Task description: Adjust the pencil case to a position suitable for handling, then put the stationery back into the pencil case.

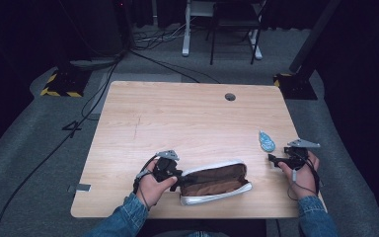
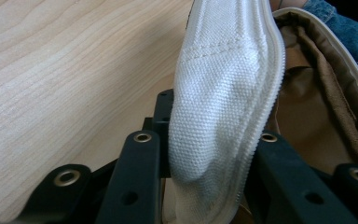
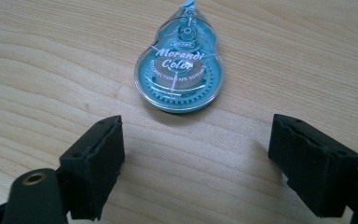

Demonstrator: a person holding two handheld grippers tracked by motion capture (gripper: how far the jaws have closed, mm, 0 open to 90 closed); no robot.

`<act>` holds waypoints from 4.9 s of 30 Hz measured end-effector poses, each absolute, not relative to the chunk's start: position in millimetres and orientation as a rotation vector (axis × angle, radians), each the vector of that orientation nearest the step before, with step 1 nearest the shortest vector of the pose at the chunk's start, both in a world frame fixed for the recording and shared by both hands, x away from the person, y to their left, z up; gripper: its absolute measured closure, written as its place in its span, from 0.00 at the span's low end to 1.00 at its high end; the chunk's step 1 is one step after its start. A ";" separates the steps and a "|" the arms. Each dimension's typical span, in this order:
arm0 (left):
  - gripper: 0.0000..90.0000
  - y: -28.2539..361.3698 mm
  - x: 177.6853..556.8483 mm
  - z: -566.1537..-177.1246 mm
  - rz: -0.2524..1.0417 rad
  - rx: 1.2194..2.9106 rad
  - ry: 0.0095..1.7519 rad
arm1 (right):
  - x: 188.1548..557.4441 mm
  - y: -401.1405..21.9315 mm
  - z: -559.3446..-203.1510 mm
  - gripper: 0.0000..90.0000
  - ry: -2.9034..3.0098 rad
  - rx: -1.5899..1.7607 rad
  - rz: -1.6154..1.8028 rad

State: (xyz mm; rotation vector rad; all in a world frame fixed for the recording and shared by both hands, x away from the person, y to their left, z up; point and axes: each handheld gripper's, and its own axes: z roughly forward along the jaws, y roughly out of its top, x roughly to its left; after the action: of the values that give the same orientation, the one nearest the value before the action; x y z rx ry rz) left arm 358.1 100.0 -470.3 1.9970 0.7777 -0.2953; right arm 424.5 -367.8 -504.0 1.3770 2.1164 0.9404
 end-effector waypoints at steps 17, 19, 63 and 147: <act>0.36 106.3 354.7 -458.1 -0.153 2.032 0.750 | 424.5 -367.8 -504.0 0.21 2.117 1.377 0.941; 0.35 108.6 353.5 -454.6 -0.139 2.029 0.742 | 424.5 -367.8 -504.0 0.21 2.116 1.377 0.941; 0.25 242.0 339.1 -465.4 0.219 2.014 0.988 | 453.4 -350.6 -486.4 0.19 2.169 1.377 1.005; 0.16 264.9 350.5 -504.9 0.426 2.132 1.151 | 529.0 -311.4 -466.0 0.56 2.375 1.679 0.427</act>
State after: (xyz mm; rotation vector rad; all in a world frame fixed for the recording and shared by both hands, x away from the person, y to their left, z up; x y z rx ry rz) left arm 350.5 264.9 -504.9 2.1324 1.1513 0.4257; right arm 529.0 -311.4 -466.0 1.6788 2.3752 0.4268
